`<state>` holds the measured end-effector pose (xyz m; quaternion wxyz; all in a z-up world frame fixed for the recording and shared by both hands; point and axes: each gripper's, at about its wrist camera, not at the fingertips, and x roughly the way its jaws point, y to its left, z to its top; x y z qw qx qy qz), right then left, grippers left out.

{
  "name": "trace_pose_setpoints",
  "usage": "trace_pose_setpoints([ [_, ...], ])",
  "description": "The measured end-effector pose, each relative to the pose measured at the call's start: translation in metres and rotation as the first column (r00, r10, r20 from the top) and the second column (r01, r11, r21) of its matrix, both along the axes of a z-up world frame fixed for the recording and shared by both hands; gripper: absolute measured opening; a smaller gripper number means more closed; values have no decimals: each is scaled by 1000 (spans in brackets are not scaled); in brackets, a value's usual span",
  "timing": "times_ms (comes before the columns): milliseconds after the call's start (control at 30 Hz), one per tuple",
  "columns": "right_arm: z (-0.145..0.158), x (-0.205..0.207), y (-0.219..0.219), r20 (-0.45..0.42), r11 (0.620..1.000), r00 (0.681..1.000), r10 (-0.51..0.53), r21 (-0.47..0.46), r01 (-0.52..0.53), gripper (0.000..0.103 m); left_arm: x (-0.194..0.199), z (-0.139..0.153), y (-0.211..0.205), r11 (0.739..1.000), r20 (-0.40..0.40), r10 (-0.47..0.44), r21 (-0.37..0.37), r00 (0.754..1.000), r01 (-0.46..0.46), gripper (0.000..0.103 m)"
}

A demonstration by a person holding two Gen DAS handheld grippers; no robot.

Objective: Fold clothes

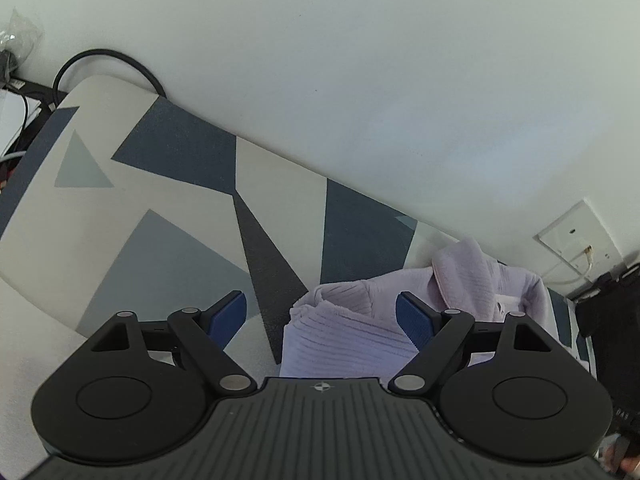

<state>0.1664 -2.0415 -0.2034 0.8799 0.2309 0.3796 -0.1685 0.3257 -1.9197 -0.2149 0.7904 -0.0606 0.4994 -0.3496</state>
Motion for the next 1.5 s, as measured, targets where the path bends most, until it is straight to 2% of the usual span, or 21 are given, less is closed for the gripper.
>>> trace_pose_setpoints([
  [133, -8, 1, 6, -19, 1000, 1000, 11, -20, -11, 43, 7, -4, -17, 997, 15, -25, 72, 1000, 24, 84],
  [267, -10, 2, 7, -24, 999, 1000, 17, -31, -18, 42, 9, -5, -35, 967, 65, -97, 241, 993, 78, 83],
  [333, -10, 2, 6, -27, 999, 999, 18, -38, -19, 39, 11, -6, -36, 939, 117, -110, 337, 987, 65, 57],
  [367, -10, 2, 6, -27, 999, 999, 18, -39, -19, 38, 13, -7, -33, 932, 127, -111, 358, 986, 59, 49],
  [400, -11, 2, 6, -27, 999, 1000, 17, -38, -18, 36, 16, -9, -31, 920, 132, -100, 389, 986, 41, 33],
  [433, -11, 1, 5, -25, 999, 1000, 12, -36, -13, 35, 19, -13, -28, 908, 127, -94, 419, 987, 33, 22],
  [533, -12, 0, 3, -18, 1000, 1000, 2, -18, -2, 33, 25, -12, -21, 876, 171, -87, 482, 982, -7, 23],
  [567, -12, -1, 2, -16, 1000, 1000, -2, -13, 1, 33, 26, -8, -17, 895, 163, -69, 445, 984, -11, 23],
  [600, -12, -1, 2, -15, 1000, 1000, -3, -9, 3, 33, 27, -3, -13, 914, 153, -51, 407, 987, -16, 29],
  [667, -12, -1, 2, -15, 1000, 1000, -4, -8, 4, 33, 31, 3, -9, 966, 62, -33, 259, 998, 16, 61],
  [700, -12, -1, 2, -15, 1000, 1000, -6, -8, 6, 33, 29, 2, -15, 972, 33, -63, 230, 997, 54, 80],
  [733, -12, 0, 3, -16, 1000, 1000, -7, -8, 7, 33, 27, 1, -22, 976, 4, -94, 199, 996, 91, 81],
  [800, -12, 1, 2, -16, 1000, 1000, -12, -4, 12, 34, 12, -4, -44, 939, 19, -200, 290, 980, 186, 81],
  [900, -12, 2, 1, -17, 1000, 1000, -19, 6, 19, 34, -3, -14, -56, 885, 3, -274, 393, 962, 250, 72],
  [1067, -12, 1, -1, -13, 1000, 1000, -6, 6, 6, 34, -11, -8, -37, 869, -35, -286, 413, 958, 274, 72],
  [1167, -14, 0, -1, -6, 1000, 1000, -4, 6, 4, 34, -26, -7, -36, 831, 7, -358, 458, 934, 315, 72],
  [1267, -15, 0, -1, -5, 1000, 1000, -7, 6, 7, 34, -31, -7, -38, 816, 76, -386, 494, 920, 301, 71],
  [1367, -14, 0, 0, -6, 1000, 1000, -7, 4, 7, 34, -24, -5, -36, 843, 156, -338, 488, 928, 225, 53],
  [1400, -14, 0, 0, -6, 1000, 1000, -5, -1, 5, 33, -15, -6, -32, 867, 150, -280, 463, 948, 182, 49],
  [1467, -14, -1, 1, -5, 1000, 1000, -2, -16, 2, 27, 5, -8, -23, 907, 132, -159, 412, 978, 92, 49],
  [1500, -14, -2, 0, -3, 1000, 1000, -5, -21, 5, 22, 12, -10, -21, 913, 121, -115, 403, 986, 57, 49],
])
